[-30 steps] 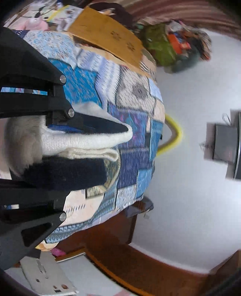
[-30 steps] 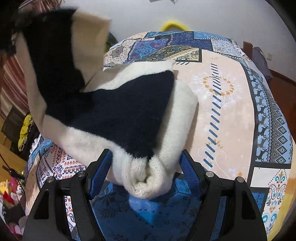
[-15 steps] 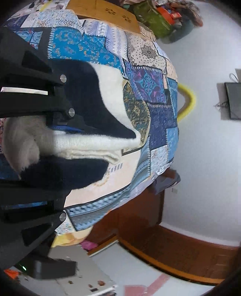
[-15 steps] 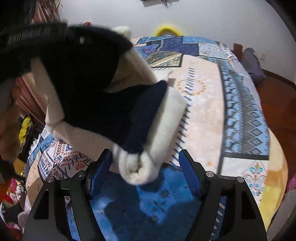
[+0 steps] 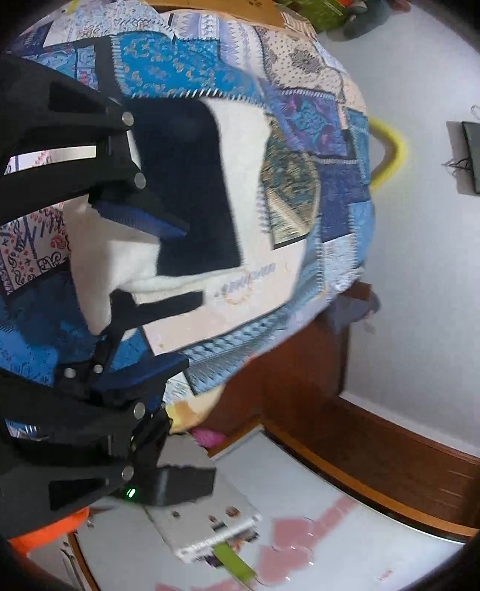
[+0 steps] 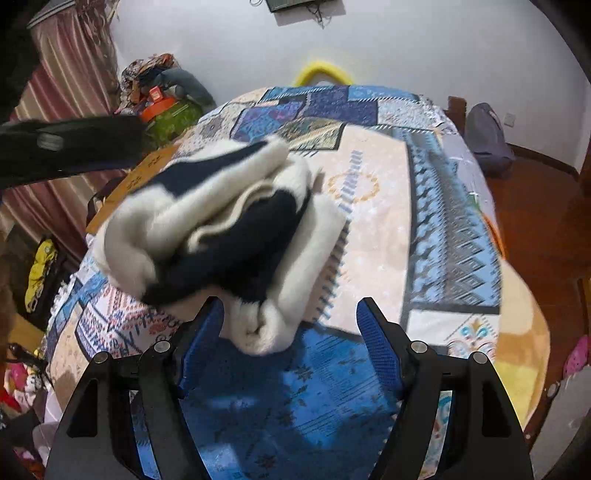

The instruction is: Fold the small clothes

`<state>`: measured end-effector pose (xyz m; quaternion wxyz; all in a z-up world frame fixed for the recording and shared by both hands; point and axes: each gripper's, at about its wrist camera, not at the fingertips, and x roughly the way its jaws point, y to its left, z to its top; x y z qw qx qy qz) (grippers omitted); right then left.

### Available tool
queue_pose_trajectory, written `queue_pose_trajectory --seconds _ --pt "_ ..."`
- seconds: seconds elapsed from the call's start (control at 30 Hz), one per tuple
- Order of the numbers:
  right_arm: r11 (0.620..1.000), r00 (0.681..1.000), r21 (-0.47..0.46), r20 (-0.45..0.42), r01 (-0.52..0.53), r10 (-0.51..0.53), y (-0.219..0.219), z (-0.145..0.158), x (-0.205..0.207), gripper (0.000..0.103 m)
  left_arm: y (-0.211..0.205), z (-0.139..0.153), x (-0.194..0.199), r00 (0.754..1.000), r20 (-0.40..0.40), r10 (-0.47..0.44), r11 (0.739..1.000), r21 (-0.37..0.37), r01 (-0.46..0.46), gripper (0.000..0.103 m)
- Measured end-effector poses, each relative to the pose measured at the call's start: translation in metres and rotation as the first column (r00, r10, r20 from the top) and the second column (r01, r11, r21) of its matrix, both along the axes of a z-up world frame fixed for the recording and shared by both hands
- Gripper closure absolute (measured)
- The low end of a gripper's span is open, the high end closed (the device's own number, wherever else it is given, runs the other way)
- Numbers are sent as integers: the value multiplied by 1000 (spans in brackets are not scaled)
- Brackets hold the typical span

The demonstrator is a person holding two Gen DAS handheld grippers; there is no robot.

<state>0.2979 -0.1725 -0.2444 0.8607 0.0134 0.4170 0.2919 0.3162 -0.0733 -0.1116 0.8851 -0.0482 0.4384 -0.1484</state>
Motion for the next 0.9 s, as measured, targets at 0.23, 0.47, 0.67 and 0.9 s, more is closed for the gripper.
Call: queue_pose_trajectory --seconds 0.23,0.47,0.67,0.9 --pt "1000 1000 15 8 19 -19 -1 6 15 32 63 3 7 989 39 144 984 98 -148 29" --pt "1000 1000 5 -30 -1 1 12 -9 52 32 99 -74 20 973 -129 191 970 177 -167 29" --pt "998 998 33 19 60 -61 12 -4 83 31 86 -84 13 986 -85 140 968 221 -118 26" --pt "995 994 42 45 94 -96 18 -9 108 31 85 -88 14 991 -66 112 971 220 -95 21"
